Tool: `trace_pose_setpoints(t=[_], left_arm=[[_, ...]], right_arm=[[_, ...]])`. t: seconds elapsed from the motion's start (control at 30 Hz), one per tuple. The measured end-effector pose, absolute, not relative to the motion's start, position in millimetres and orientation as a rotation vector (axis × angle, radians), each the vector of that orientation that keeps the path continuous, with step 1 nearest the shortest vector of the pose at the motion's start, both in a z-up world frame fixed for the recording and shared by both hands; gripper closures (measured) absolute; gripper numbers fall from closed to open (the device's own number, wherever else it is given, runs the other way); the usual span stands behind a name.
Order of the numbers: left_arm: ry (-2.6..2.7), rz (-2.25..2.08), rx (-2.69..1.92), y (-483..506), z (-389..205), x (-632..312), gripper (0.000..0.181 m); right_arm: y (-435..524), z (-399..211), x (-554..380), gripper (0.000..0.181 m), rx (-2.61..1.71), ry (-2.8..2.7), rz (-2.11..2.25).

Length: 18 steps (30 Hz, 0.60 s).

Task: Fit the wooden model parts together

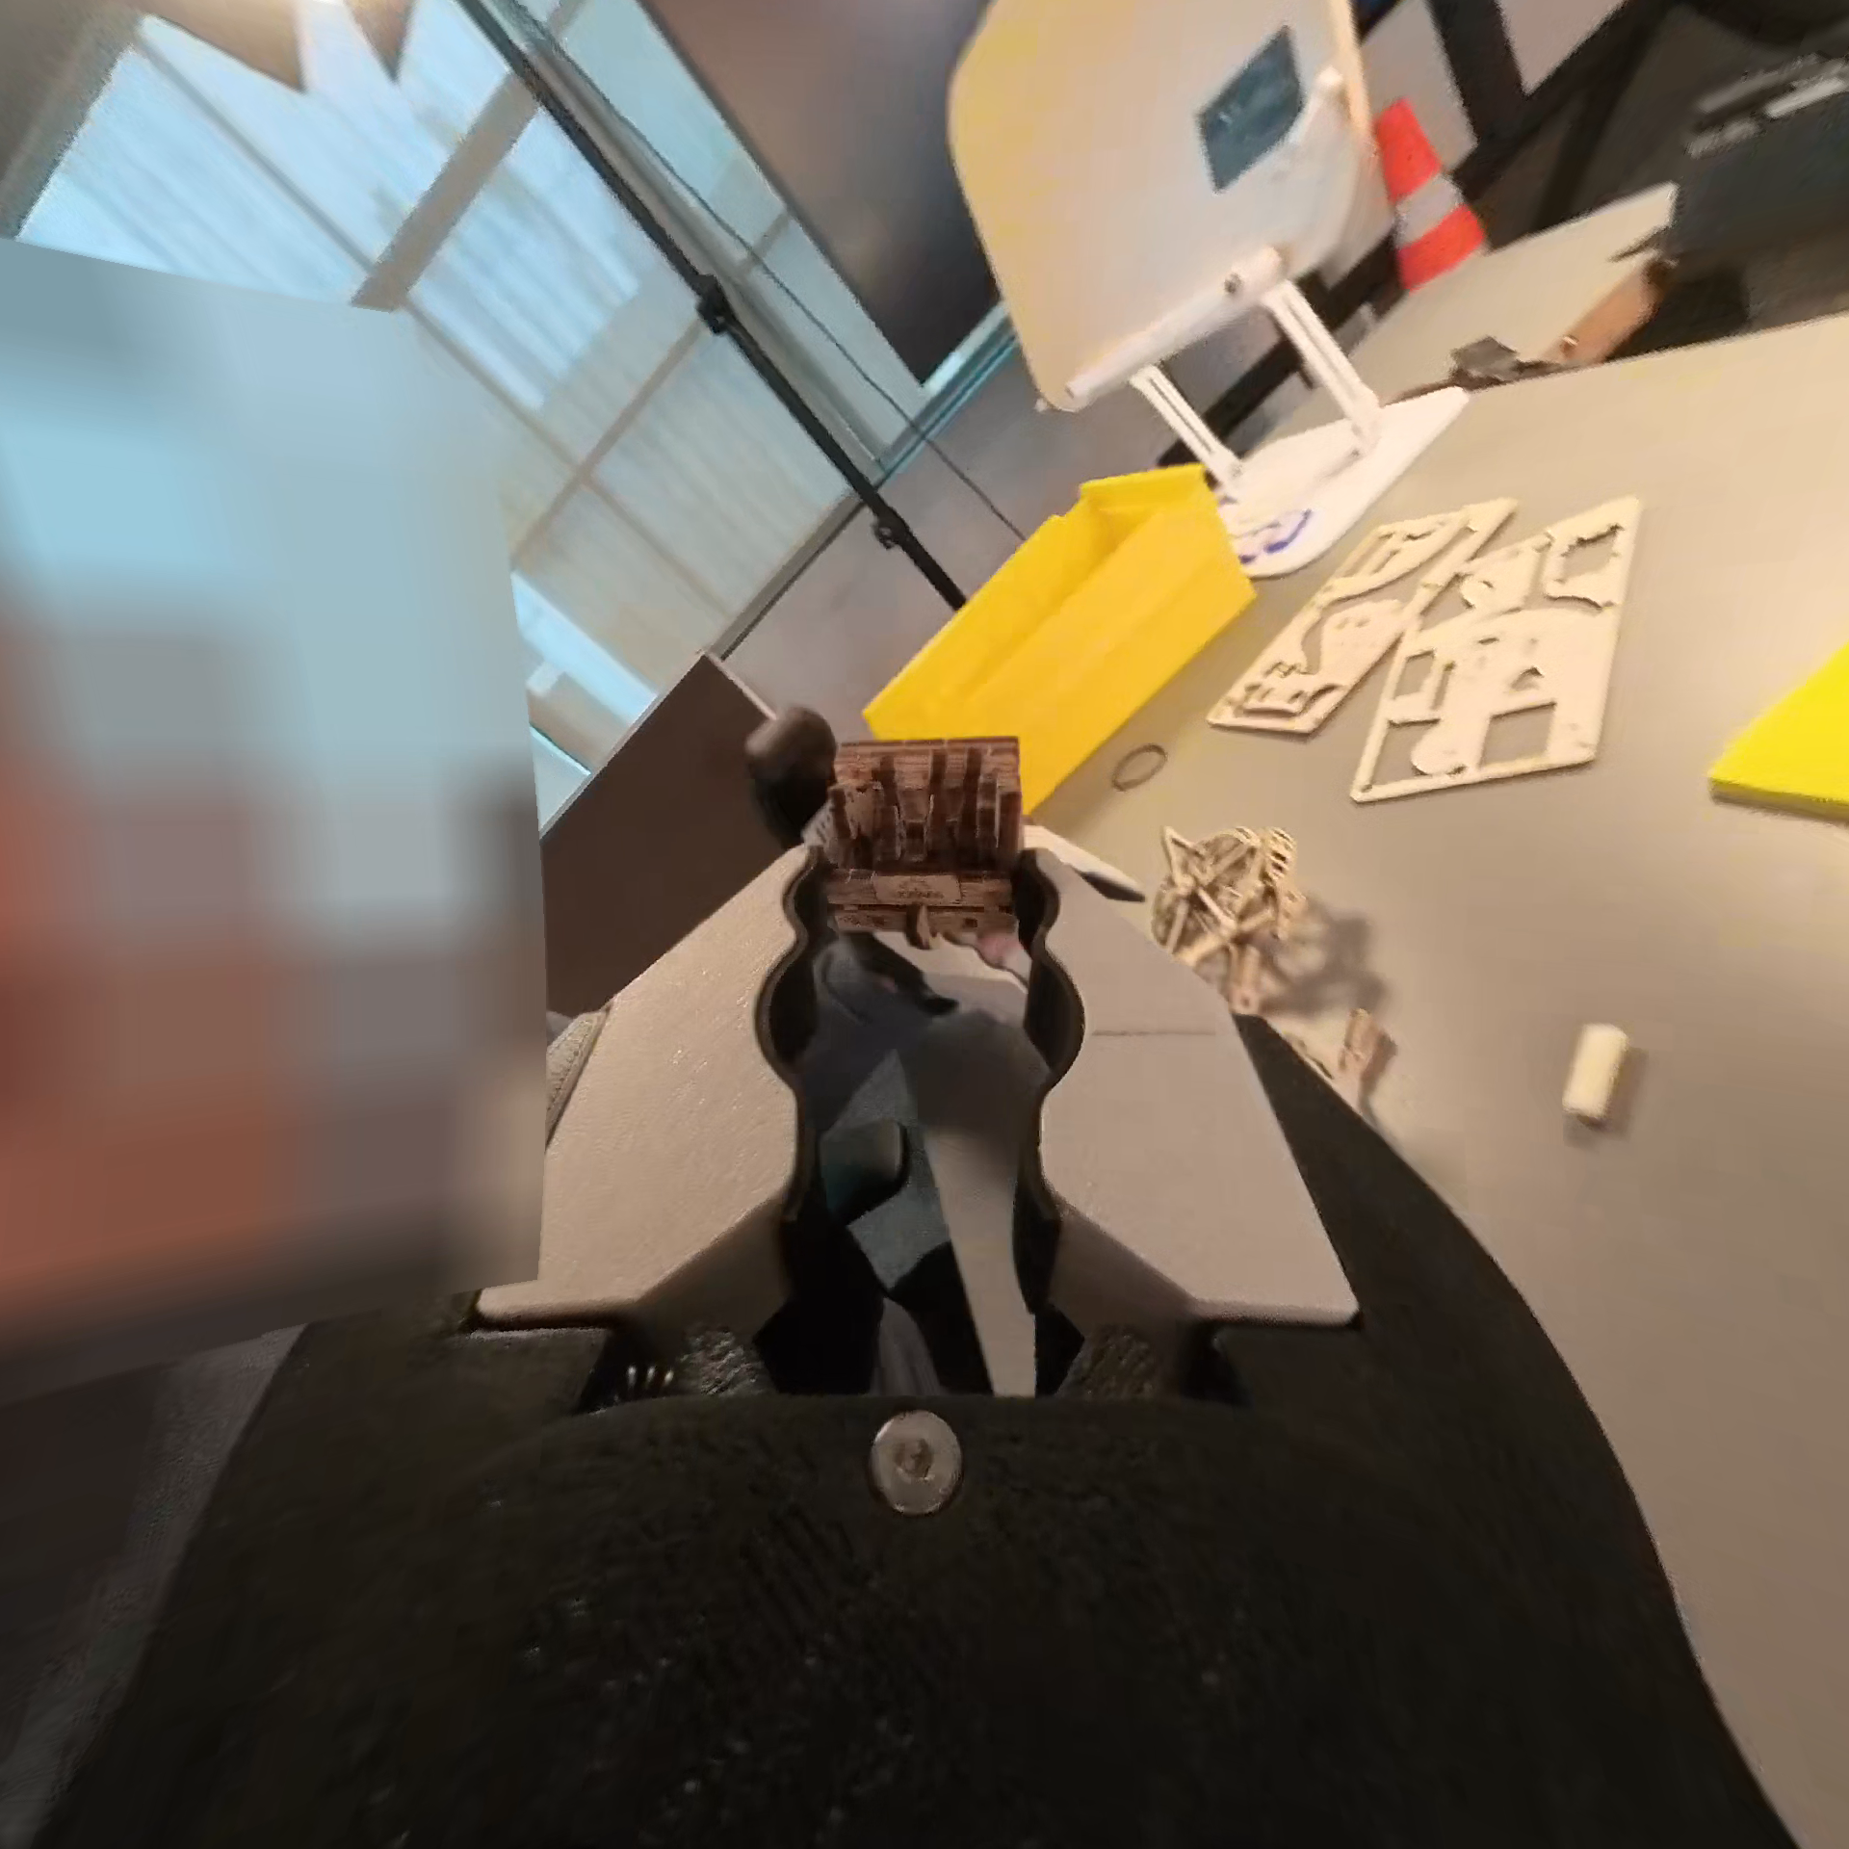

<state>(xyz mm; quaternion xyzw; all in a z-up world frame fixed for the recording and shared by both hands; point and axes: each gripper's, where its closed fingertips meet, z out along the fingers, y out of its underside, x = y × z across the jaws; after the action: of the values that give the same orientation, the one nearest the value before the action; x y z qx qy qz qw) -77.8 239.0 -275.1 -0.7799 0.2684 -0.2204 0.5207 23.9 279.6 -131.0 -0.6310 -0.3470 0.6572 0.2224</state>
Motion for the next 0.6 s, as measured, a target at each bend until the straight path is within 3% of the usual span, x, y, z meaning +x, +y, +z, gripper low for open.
trace_pose_setpoints(t=[0.23, 0.47, 0.6], left_arm=[[0.939, -0.743, -2.071, 248.3, -286.4, -61.9, 0.118], [1.083, -1.028, -2.383, 248.9, -303.5, -42.1, 0.129], [1.108, -0.943, -2.461, 258.7, -311.0, -39.0, 0.131]], right_arm=[[279.1, -195.4, 25.0, 0.145, -1.747, -0.911, 1.814], [283.7, -211.9, 36.2, 0.145, -1.716, -0.877, 1.77], [286.7, -219.3, 42.9, 0.145, -1.722, -0.864, 1.753]])
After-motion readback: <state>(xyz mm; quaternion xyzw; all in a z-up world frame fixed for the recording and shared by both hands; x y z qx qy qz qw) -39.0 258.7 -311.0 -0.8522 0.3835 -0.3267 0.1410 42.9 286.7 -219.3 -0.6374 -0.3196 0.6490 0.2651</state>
